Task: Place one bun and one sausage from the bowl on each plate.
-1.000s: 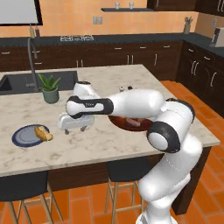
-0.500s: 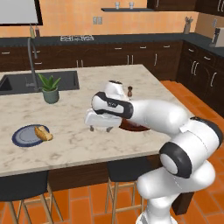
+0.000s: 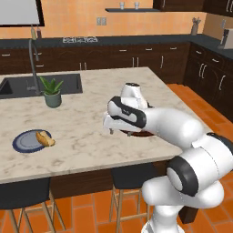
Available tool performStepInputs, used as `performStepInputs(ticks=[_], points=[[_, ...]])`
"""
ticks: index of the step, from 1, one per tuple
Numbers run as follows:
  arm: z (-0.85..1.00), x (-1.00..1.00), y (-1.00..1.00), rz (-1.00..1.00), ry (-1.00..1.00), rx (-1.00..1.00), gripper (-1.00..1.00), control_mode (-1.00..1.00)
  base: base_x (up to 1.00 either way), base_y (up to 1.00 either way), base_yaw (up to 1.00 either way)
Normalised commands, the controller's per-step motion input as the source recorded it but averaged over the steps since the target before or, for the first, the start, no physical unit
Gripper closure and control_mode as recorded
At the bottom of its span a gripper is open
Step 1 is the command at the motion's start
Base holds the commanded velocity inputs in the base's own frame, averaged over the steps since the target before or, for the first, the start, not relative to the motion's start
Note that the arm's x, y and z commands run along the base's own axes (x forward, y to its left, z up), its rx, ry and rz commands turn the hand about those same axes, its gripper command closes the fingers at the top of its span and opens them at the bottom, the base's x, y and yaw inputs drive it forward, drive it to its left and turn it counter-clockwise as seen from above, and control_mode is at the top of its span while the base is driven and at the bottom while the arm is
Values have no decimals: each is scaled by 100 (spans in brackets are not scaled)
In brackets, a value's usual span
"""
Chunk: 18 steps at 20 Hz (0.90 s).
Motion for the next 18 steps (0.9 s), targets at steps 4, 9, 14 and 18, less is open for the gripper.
performStepInputs(ticks=[4, 9, 14, 18], points=[[14, 3, -33, -14, -9, -17, -100, -100, 0, 0, 0], [8, 18, -11, -6, -7, -12, -100, -100, 0, 0, 0], [9, 1, -9, 1, 1, -2, -100, -100, 0, 0, 0], [0, 1, -9, 1, 0, 0, -100, -100, 0, 0, 0]])
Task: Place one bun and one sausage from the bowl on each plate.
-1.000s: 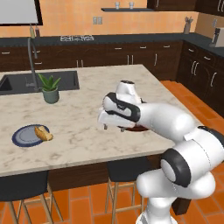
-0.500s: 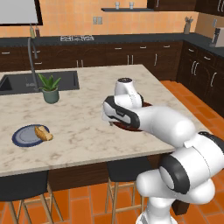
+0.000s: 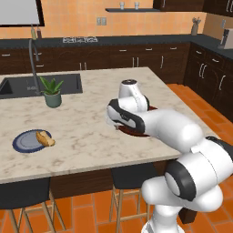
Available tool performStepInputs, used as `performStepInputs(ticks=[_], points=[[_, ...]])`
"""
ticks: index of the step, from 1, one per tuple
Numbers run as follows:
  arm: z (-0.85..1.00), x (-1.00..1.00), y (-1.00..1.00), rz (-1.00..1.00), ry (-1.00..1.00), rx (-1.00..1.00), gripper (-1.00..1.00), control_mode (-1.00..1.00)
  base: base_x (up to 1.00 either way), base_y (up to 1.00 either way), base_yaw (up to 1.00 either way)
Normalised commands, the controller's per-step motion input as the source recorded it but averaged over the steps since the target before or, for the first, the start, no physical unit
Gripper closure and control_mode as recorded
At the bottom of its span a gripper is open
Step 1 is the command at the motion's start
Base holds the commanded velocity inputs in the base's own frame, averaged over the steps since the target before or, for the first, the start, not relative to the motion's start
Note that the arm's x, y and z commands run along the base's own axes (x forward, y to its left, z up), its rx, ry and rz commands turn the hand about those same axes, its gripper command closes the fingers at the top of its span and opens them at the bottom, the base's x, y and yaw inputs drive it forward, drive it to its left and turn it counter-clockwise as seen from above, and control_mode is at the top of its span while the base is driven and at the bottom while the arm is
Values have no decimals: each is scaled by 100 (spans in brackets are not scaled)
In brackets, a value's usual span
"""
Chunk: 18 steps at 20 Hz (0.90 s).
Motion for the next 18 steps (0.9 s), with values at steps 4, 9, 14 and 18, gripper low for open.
performStepInputs(ticks=[4, 9, 14, 18], points=[[-2, 12, -60, 8, -3, 6, -100, -100, 0, 0, 0], [9, 12, -47, 5, -12, 7, -100, -100, 0, 0, 0], [57, 7, -13, 1, -21, 1, -100, -100, 0, 0, 0], [50, 6, 0, 0, -16, 0, -100, -100, 0, 0, 0]])
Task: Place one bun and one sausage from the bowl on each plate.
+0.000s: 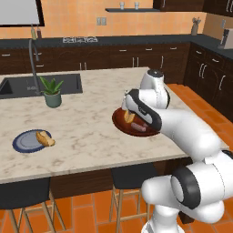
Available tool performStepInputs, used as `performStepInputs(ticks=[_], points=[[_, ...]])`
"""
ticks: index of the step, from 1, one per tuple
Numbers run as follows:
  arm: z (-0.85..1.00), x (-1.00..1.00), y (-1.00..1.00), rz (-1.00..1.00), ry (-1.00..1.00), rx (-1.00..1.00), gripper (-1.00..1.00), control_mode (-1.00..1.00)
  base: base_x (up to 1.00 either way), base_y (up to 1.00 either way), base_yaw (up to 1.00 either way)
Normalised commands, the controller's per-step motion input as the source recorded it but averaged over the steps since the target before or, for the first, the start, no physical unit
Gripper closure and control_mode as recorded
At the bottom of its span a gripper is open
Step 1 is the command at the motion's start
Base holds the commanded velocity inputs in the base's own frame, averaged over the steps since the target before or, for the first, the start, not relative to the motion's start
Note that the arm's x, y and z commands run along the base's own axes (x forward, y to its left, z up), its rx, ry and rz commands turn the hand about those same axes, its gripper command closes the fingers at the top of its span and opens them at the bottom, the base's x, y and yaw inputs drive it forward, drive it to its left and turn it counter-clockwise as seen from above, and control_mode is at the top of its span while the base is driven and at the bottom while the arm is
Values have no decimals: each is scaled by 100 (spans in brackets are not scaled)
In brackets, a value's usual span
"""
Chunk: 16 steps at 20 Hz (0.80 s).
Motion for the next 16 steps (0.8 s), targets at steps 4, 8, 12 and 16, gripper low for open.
performStepInputs(ticks=[4, 8, 12, 16], points=[[37, 12, 0, 1, -12, 0, -100, -100, 0, 0, 0], [33, 4, 0, 0, -14, 0, -100, -100, 0, 0, 0], [18, 0, -2, 0, -18, 0, -100, -100, 0, 0, 0], [11, 0, -15, 2, -21, 0, -100, -100, 0, 0, 0]])
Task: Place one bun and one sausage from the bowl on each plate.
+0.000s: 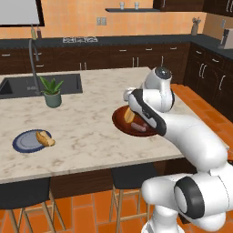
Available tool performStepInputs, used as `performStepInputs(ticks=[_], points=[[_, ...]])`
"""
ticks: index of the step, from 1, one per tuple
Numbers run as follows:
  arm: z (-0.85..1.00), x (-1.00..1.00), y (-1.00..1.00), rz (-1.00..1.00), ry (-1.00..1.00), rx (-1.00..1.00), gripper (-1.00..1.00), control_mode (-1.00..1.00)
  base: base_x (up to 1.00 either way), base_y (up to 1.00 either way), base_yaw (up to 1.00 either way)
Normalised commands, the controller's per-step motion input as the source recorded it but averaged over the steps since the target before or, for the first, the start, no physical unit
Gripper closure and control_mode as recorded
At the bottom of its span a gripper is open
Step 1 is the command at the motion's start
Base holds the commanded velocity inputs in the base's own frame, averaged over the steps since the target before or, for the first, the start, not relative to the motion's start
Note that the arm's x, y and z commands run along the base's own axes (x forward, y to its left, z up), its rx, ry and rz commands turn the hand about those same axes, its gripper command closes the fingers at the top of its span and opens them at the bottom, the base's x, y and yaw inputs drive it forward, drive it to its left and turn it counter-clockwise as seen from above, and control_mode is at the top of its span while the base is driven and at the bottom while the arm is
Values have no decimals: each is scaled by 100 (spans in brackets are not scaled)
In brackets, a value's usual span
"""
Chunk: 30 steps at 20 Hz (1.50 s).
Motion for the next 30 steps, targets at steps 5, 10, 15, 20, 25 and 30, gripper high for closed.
performStepInputs(ticks=[5, 10, 15, 20, 25, 30], points=[[4, 1, -19, 1, -14, 1, -100, -100, 0, 0, 0], [0, 0, 1, 0, -11, 0, -100, -100, 0, 0, 0], [-36, -10, -17, 0, -13, 4, -100, -100, 0, 0, 0], [-54, -54, -15, 2, -14, 2, -100, -100, 0, 0, 0], [-19, -12, -2, 3, -7, 0, -100, -100, 0, 0, 0], [22, 18, -12, 1, 28, -5, -100, -100, 0, 0, 0]])
